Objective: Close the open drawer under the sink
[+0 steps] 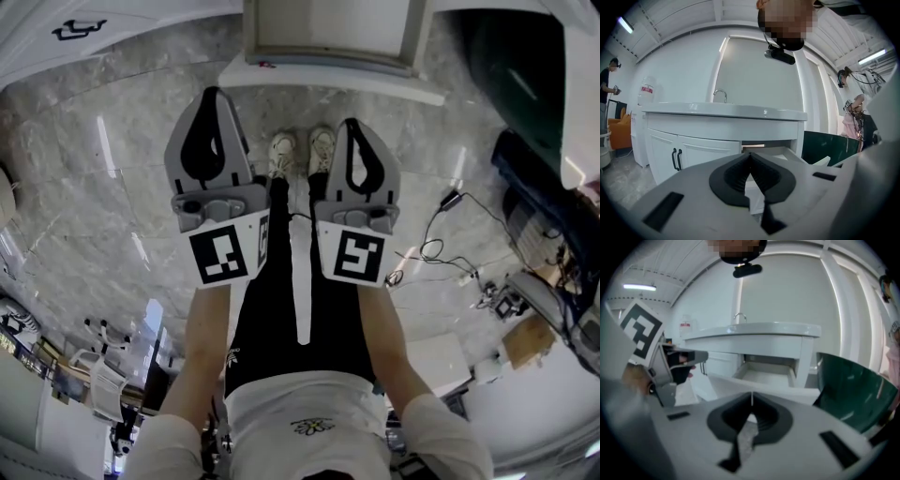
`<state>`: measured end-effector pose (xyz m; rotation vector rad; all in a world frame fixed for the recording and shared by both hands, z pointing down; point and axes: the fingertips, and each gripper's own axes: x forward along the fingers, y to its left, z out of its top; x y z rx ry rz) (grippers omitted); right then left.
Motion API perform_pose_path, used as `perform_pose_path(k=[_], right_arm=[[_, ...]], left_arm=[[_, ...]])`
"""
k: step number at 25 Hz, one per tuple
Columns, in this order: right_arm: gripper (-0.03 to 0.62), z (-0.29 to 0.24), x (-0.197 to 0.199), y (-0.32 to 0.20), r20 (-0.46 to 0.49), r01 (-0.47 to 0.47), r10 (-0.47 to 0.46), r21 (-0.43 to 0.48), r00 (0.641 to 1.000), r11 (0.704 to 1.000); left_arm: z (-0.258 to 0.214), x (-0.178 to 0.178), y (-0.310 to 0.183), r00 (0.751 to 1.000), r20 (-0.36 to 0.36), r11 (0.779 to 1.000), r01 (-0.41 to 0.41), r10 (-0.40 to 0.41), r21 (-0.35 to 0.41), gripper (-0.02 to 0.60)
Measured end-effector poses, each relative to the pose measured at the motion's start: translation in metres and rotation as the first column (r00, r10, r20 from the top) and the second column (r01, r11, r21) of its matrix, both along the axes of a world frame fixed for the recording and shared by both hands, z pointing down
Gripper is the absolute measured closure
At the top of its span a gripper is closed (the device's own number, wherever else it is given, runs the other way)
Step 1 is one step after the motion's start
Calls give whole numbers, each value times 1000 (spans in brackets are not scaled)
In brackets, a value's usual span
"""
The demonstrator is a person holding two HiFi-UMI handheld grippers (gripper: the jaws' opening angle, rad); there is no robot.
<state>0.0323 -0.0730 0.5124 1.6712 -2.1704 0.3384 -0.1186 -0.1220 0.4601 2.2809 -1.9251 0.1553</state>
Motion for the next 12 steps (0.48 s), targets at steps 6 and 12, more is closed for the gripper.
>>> perform_pose_path(k=[6,12], right_arm=[[563,25,6,-11,-31,-29,28,-35,999,999],[563,70,5,-13,7,-53,55,-165,998,985]], left_arm=[[1,-3,-2,1000,15,1000,-3,3,-2,561],[8,-12,3,999,6,999,35,-34,-22,561]])
